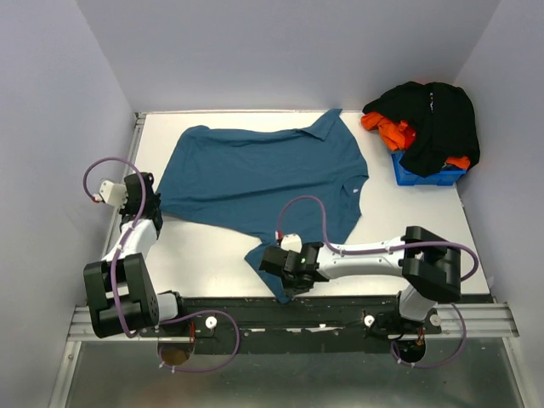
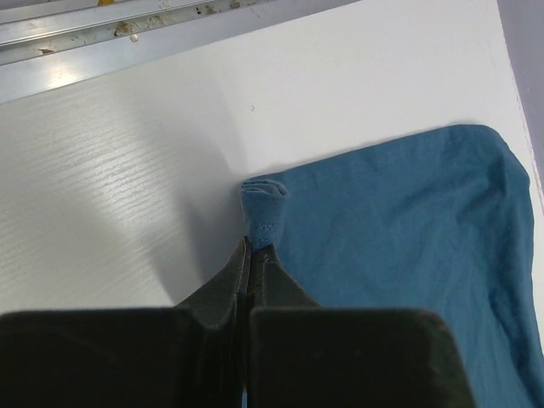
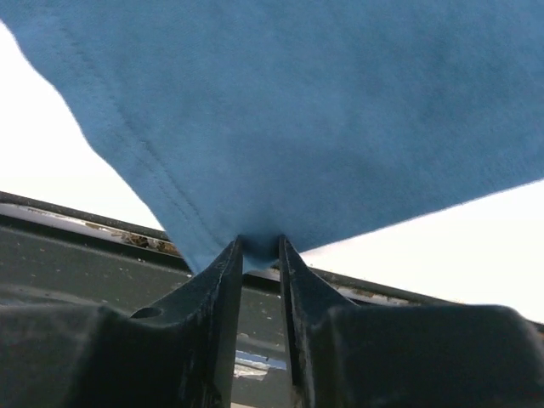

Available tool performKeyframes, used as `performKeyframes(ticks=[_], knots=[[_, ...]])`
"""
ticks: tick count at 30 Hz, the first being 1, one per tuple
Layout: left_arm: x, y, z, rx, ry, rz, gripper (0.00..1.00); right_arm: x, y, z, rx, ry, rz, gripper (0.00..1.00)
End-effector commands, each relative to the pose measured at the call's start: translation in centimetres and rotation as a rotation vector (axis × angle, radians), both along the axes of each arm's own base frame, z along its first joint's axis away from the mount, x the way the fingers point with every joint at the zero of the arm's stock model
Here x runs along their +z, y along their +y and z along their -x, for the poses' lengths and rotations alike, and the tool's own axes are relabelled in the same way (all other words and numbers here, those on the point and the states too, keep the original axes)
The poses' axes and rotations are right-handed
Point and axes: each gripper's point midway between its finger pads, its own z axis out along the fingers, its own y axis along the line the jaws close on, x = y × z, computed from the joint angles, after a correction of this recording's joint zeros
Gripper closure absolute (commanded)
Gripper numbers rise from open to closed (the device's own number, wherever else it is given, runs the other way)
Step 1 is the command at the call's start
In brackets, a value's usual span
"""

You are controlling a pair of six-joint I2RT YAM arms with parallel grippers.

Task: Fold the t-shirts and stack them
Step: Grap the side of the flattened tshirt closest away from the robot with both arms

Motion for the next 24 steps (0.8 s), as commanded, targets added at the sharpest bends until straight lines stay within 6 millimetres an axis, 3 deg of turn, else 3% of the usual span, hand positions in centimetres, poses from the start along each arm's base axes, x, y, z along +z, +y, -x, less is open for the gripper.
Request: performKeyframes(ticks=[1, 4, 8, 14, 20, 24], knots=[[-0.5, -0.6, 0.5, 0.018, 0.006, 0.013, 1.00, -0.9, -3.1, 0.6, -0.049, -0.006, 0.073, 0.76], [-0.7, -2.5, 0.4, -0.009, 0.008, 0.016, 1.00, -0.4, -5.3, 0.8, -0.091, -0.019, 0.076, 0.98], [-1.6, -5.3, 0.9, -0.056, 0.063, 0.004, 1.00, 0.2, -8.9, 1.0, -0.157, -0.039, 0.091, 0.99], [-2.6, -6.5, 3.2, -0.086, 0.131, -0.033, 1.00, 2.7, -15.0, -0.1, -0.309, -0.108, 0.063, 0.99], [-2.9, -6.1, 4.7, -0.078, 0.137, -0.068, 1.00, 6.3, -14.6, -2.7, -0.333, -0.194, -0.120, 0.99], [-2.0, -5.8, 4.6, -0.065, 0.140, -0.078, 1.00, 8.9, -14.0, -6.2, -0.330, -0.296, -0.141, 0.99]])
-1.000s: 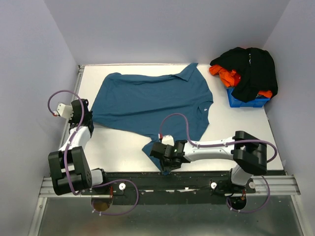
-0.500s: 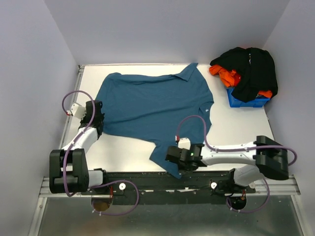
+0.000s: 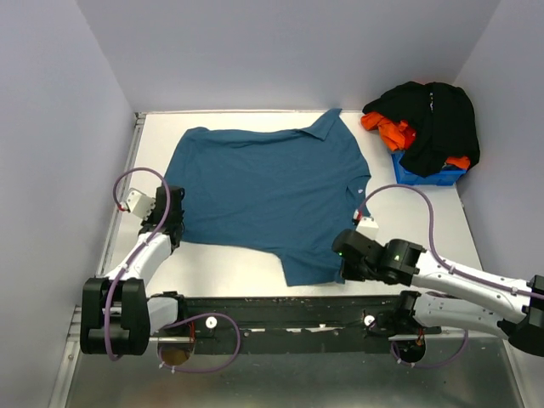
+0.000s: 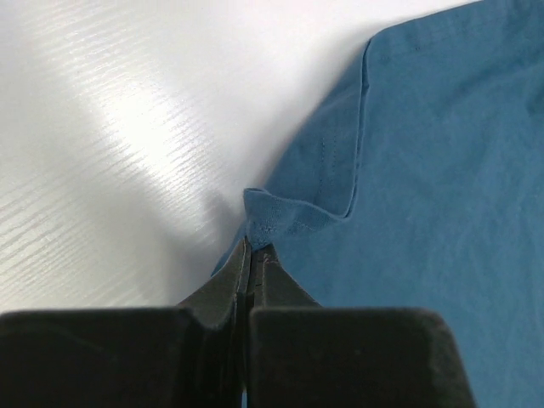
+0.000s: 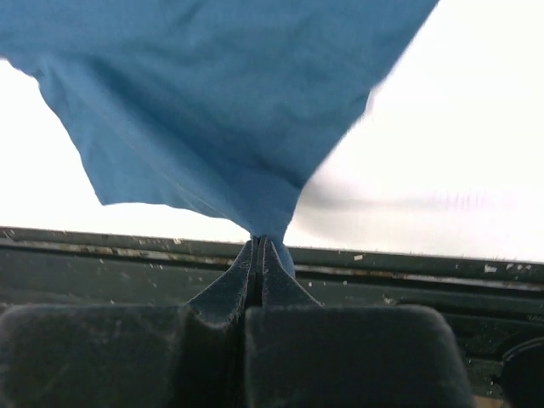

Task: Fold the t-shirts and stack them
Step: Grap the side of the flattened tshirt closest away from the robot with both arms, then fold the flattened tshirt in 1/3 of the way

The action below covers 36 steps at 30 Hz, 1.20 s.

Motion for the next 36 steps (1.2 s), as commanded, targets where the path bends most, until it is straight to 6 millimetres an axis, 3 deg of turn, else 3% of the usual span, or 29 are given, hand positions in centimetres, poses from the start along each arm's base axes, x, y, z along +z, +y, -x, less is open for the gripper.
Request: performKeyframes(ticks=[1, 8, 12, 17, 23, 28, 36], knots=[[1.3, 1.1, 0.3, 0.043, -0.002, -0.050, 1.00, 3.0, 0.5, -4.4, 0.010, -0.154, 0.024, 0.99], [2.0, 2.3, -0.8, 0.099, 0.020, -0.101, 1.00, 5.8, 0.5, -12.2, -0.017, -0.232, -0.009, 0.99], [2.2, 2.0, -2.4, 0.083, 0.038, -0.100, 1.00, 6.4, -1.5, -15.6, -0.059, -0.231, 0.015, 0.99], [3.1, 1.9, -4.3, 0.083, 0.063, -0.099, 1.00, 5.5, -3.1, -18.2, -0.078, -0.191, 0.002, 0.99], [4.2, 2.4, -6.1, 0.113, 0.073, -0.120, 1.00, 6.5, -3.7, -21.8, -0.090, -0.196, 0.003, 0.99], [4.0, 1.8, -7.8, 0.086, 0.106, -0.110, 1.00, 7.7, -4.4, -24.5, -0.123, -0.213, 0.014, 0.99], [3.0, 1.4, -9.9, 0.067, 0.157, -0.113, 1.00, 8.4, -5.9, -26.8, -0.154, -0.207, 0.017, 0.99]])
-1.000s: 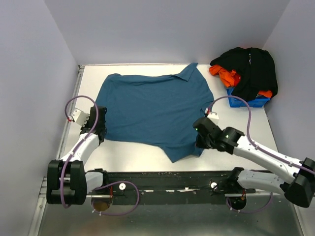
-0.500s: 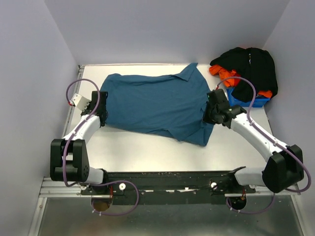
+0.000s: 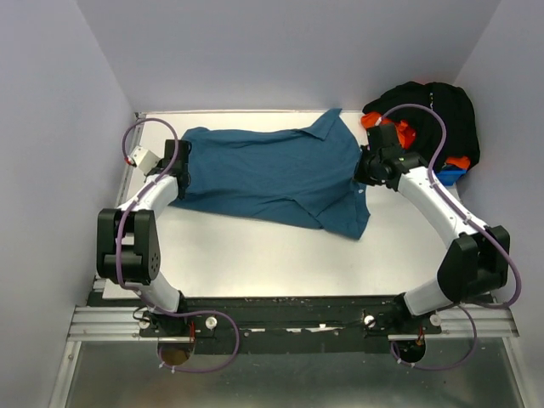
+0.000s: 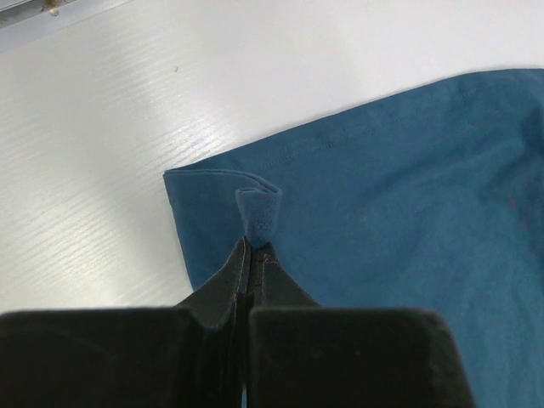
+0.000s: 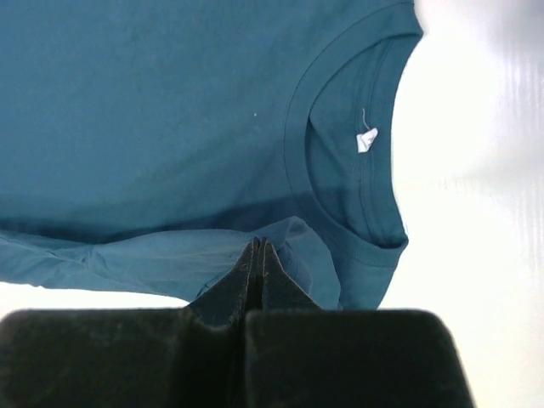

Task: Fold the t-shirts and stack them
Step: Fold the flattened tshirt in 1/3 of the way

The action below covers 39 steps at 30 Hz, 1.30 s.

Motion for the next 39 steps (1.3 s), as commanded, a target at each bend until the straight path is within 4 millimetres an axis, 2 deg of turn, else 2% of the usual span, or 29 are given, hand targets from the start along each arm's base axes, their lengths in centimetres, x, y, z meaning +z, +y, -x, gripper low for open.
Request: performKeyframes(ticks=[1, 5, 14, 17, 28, 33, 39], knots=[[-0.2, -0.2, -0.7, -0.008, 0.036, -0.014, 1.00, 0.6, -0.3, -1.4, 0.020, 0.000, 0.001, 0.99], [-0.1, -0.4, -1.7, -0.028, 0.041, -0.021, 1.00, 0.1, -0.7, -2.1, 0.023, 0.021, 0.011, 0.99], [-0.3, -0.3, -3.5, -0.028, 0.057, -0.032, 1.00, -0.9, -0.4, -3.5, 0.044, 0.048, 0.016, 0.99], [0.2, -0.5, -4.7, -0.039, 0.050, -0.027, 1.00, -0.9, 0.0, -4.3, 0.049, 0.049, 0.010, 0.99], [-0.5, -0.9, -7.2, -0.050, 0.070, -0.004, 1.00, -1.0, 0.5, -7.3, 0.046, 0.062, 0.010, 0.99], [-1.6, -1.0, -7.3, -0.041, 0.099, 0.007, 0.99, -1.1, 0.5, -8.4, 0.040, 0.064, 0.006, 0.99], [-1.6, -0.7, -7.5, -0.028, 0.088, 0.000, 0.99, -1.3, 0.8, -9.9, 0.045, 0.069, 0.000, 0.99]])
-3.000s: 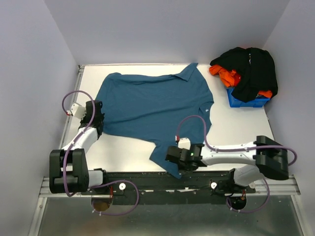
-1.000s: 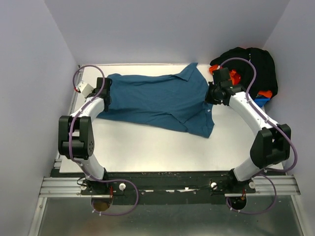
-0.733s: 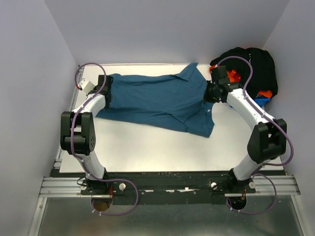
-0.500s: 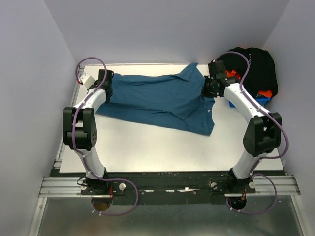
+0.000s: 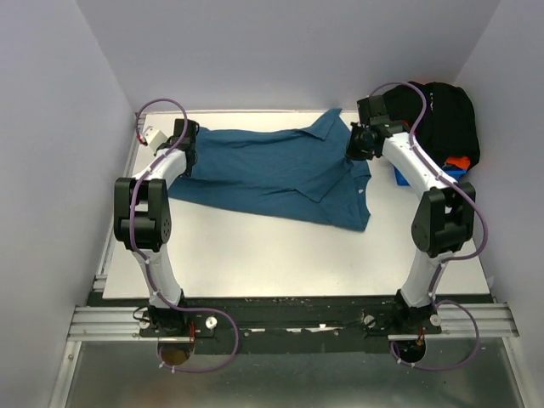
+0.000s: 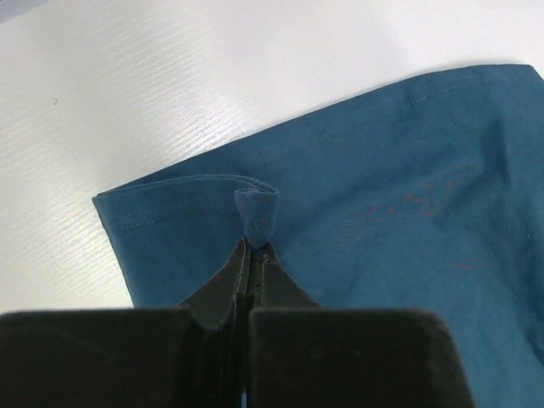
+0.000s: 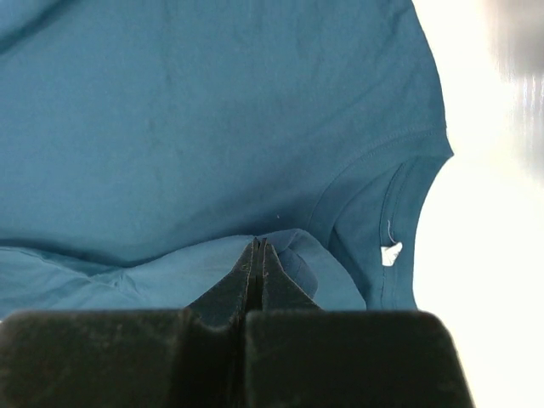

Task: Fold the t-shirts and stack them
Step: Fold the flattened tshirt in 1/3 of the way

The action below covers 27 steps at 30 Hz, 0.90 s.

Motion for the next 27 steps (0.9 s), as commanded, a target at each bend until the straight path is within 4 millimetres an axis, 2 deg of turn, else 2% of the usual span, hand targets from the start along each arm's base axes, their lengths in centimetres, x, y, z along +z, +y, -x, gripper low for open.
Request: performKeyframes(ticks=[1, 14, 15, 16, 17, 18, 19, 20, 21, 22, 23, 24, 25, 26, 27], knots=[[0.1, 0.2, -0.2, 0.014, -0.002, 0.004, 0.99, -0.1, 0.1, -1.0, 0.019, 0.018, -0.008, 0.99], [-0.2, 0.6, -1.2, 0.015, -0.008, 0.021, 0.97, -1.0, -0.1, -2.4, 0.001, 0.030, 0.008, 0.99], [-0.1, 0.5, -1.5, 0.008, -0.011, 0.022, 0.92, -1.1, -0.2, -2.6, -0.003, 0.029, 0.010, 0.99], [-0.2, 0.4, -1.7, -0.007, -0.008, 0.027, 0.80, -1.0, -0.3, -2.7, -0.006, 0.026, 0.010, 0.99], [-0.2, 0.2, -2.1, -0.017, -0.008, 0.031, 0.75, -1.1, -0.3, -2.9, -0.007, 0.026, 0.009, 0.99], [-0.2, 0.1, -2.2, -0.024, -0.006, 0.035, 0.75, -1.1, -0.3, -3.0, -0.008, 0.026, 0.009, 0.99], [-0.2, 0.1, -2.3, -0.025, -0.006, 0.035, 0.68, -1.0, -0.4, -3.2, -0.016, 0.026, 0.009, 0.97], [0.1, 0.1, -2.5, -0.027, -0.013, 0.033, 0.58, -1.1, -0.5, -3.2, -0.025, 0.029, 0.009, 0.84], [0.4, 0.1, -2.7, -0.034, -0.024, 0.031, 0.43, -0.9, -0.5, -3.1, -0.032, 0.029, 0.006, 0.69], [0.8, 0.2, -2.6, -0.039, -0.025, 0.026, 0.27, -0.6, -0.5, -2.6, -0.034, 0.036, -0.001, 0.49], [1.5, 0.3, -2.5, -0.041, -0.024, 0.022, 0.11, -0.6, -0.7, -1.8, -0.048, 0.038, 0.001, 0.40], [2.3, 0.7, -2.4, -0.041, -0.028, 0.013, 0.07, -0.1, -0.8, -1.2, -0.055, 0.014, -0.011, 0.40], [3.1, 0.9, -2.1, -0.042, -0.036, 0.000, 0.04, -0.4, -1.1, 0.0, -0.061, 0.008, -0.017, 0.39], [3.9, 1.3, -1.6, -0.039, -0.048, -0.015, 0.01, 0.1, -1.2, 0.8, -0.067, -0.023, -0.032, 0.39], [4.5, 1.4, -1.3, -0.042, -0.063, -0.017, 0.01, -0.3, -1.4, 2.0, -0.072, -0.024, -0.038, 0.39]])
